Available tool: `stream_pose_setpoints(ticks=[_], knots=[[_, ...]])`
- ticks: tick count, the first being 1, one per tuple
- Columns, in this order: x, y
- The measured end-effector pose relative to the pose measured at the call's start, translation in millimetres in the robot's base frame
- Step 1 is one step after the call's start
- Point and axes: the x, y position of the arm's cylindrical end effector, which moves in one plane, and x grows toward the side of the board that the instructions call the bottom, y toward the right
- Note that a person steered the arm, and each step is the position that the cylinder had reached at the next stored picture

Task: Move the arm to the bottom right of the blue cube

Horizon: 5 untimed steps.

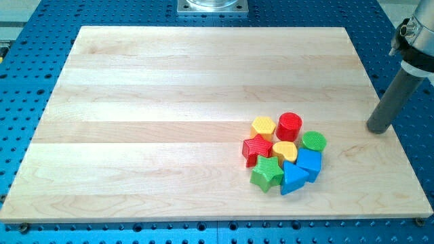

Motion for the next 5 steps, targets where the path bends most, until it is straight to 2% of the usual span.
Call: stream_pose_setpoints(ticks=[1, 3, 4, 5], knots=[[24.9, -3.3], [91.8, -71.4], [113.0, -81.4], [113.0, -82.1]])
